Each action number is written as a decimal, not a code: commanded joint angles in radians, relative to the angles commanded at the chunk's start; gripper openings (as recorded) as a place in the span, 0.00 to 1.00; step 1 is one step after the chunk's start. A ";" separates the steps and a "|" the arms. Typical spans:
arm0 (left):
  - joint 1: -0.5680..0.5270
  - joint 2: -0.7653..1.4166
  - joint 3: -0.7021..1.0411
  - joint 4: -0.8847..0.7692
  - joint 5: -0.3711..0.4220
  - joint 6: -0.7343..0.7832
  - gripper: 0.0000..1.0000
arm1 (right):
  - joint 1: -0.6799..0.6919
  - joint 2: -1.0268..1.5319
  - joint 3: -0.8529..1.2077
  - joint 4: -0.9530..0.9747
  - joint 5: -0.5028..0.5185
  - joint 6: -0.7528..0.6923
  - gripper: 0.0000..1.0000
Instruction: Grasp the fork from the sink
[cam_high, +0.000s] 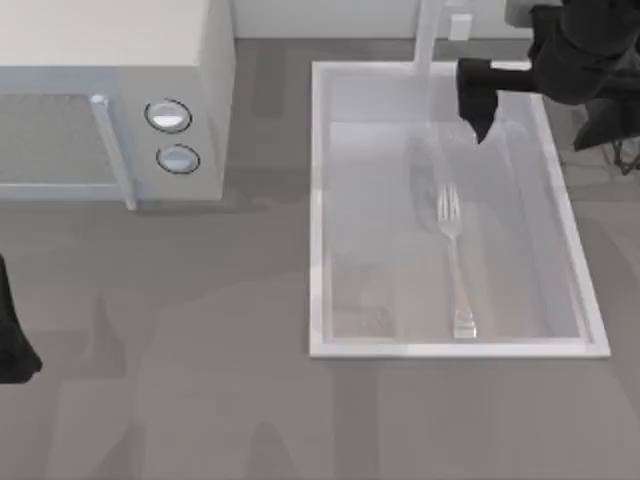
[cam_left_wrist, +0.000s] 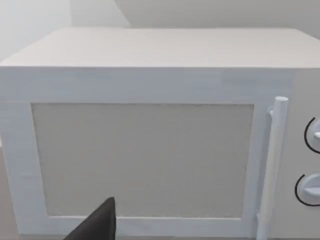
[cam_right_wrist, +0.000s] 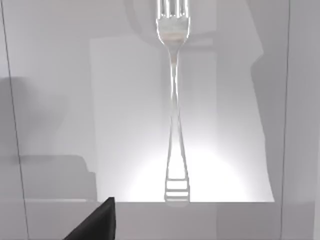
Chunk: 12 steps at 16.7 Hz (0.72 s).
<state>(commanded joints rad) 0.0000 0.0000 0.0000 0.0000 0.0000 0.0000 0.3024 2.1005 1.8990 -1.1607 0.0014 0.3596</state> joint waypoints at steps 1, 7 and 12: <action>0.000 0.000 0.000 0.000 0.000 0.000 1.00 | 0.010 0.081 0.070 -0.034 0.001 0.003 1.00; 0.000 0.000 0.000 0.000 0.000 0.000 1.00 | 0.048 0.377 0.332 -0.157 0.005 0.015 1.00; 0.000 0.000 0.000 0.000 0.000 0.000 1.00 | 0.051 0.391 0.346 -0.163 0.005 0.016 1.00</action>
<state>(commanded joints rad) 0.0000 0.0000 0.0000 0.0000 0.0000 0.0000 0.3531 2.4917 2.2446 -1.3236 0.0063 0.3757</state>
